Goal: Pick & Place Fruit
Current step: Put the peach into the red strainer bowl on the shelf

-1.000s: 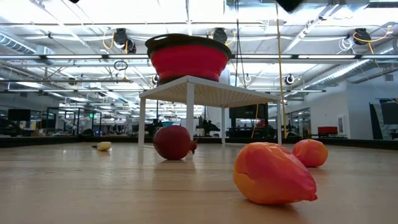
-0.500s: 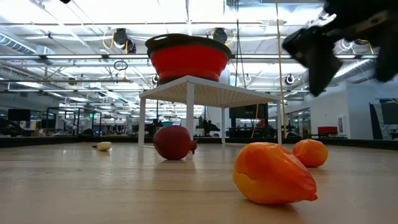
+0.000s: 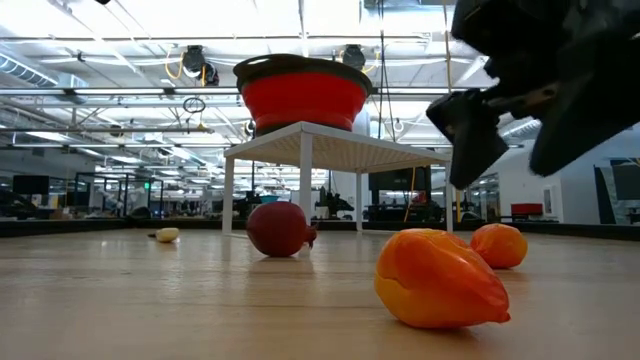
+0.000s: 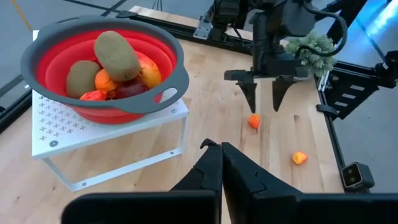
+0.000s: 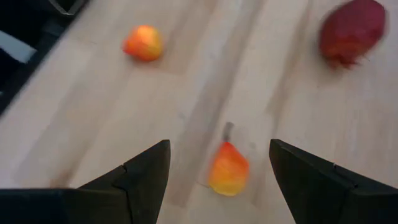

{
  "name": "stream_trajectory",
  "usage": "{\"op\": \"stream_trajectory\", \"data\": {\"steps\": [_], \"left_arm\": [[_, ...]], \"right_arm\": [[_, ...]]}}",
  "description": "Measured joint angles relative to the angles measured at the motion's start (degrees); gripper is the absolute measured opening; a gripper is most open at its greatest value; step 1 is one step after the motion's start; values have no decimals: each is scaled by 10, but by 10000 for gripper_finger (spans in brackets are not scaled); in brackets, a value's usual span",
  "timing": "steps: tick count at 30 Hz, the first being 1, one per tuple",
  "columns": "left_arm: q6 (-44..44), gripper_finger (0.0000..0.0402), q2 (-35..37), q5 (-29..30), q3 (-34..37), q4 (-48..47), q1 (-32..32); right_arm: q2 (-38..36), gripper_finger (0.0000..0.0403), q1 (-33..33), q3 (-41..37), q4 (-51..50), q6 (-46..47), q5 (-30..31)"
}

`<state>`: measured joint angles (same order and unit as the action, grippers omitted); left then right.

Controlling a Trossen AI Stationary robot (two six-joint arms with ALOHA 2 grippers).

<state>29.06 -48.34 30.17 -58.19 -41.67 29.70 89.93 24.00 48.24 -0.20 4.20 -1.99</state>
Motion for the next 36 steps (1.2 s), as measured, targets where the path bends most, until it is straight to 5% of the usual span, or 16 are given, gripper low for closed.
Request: {"op": "stream_trajectory", "data": {"steps": [27,36], "left_arm": [[-82,7,8,29,0,13,-1],[-78,8,41,30,80,82,-1]], "right_arm": [[76,263,-18,-41,113,-4,-10],[76,201,-18,-41,107,-4,-9]]}}
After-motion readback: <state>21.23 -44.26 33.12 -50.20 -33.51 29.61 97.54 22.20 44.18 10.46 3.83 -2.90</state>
